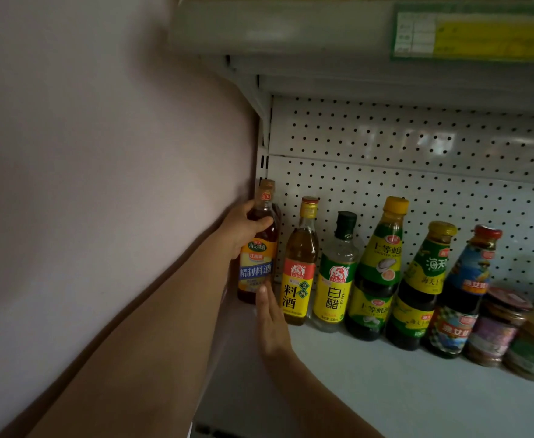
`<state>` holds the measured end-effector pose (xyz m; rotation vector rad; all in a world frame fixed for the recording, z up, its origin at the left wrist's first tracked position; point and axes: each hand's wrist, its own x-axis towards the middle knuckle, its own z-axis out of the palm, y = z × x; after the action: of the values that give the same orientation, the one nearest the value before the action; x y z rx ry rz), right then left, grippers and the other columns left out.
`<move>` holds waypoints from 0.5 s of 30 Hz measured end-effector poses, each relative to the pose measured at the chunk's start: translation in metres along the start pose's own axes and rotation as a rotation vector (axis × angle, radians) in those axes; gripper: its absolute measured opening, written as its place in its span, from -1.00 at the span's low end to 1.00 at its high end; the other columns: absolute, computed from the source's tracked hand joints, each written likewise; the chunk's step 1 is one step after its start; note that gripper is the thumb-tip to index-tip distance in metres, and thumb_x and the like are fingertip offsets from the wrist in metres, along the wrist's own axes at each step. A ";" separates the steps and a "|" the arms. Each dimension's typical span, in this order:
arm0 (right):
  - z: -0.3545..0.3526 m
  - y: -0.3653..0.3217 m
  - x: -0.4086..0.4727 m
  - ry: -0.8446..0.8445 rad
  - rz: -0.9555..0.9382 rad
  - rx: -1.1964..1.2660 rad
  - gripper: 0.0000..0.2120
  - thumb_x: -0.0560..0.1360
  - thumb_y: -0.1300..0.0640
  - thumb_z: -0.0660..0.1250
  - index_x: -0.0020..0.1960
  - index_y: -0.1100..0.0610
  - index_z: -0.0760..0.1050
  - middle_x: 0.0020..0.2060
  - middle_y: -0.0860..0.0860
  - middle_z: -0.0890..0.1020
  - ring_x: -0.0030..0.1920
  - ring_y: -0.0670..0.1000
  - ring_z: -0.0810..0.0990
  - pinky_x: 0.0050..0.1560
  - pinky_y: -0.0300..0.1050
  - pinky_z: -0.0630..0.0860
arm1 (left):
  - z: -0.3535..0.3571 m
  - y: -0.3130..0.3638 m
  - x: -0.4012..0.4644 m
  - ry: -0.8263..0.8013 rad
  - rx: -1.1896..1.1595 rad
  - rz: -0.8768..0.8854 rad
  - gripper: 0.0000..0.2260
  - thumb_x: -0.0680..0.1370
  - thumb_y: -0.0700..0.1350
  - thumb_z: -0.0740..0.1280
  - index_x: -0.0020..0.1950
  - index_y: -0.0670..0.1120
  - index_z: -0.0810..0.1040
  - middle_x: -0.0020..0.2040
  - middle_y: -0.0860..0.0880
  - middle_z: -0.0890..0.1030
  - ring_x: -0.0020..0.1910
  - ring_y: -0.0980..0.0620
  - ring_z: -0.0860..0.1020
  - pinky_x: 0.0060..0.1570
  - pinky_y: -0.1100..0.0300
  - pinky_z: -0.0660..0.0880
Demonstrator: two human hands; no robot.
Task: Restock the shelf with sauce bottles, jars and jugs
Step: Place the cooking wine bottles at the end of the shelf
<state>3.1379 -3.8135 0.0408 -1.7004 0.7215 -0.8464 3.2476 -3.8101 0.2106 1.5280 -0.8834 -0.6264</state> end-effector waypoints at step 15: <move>-0.014 -0.015 -0.017 -0.030 -0.002 0.064 -0.45 0.60 -0.30 0.09 0.55 -0.17 0.24 0.53 -0.18 0.31 0.53 -0.13 0.24 0.55 -0.07 0.21 | 0.003 -0.014 -0.007 0.148 0.103 0.074 -0.69 0.55 -0.05 0.40 0.27 0.06 0.48 0.12 -0.04 0.65 0.04 -0.07 0.65 0.11 -0.13 0.58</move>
<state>3.1177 -3.8039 0.0545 -1.6540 0.6655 -0.8349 3.2433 -3.8062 0.1957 1.6045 -0.8658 -0.4143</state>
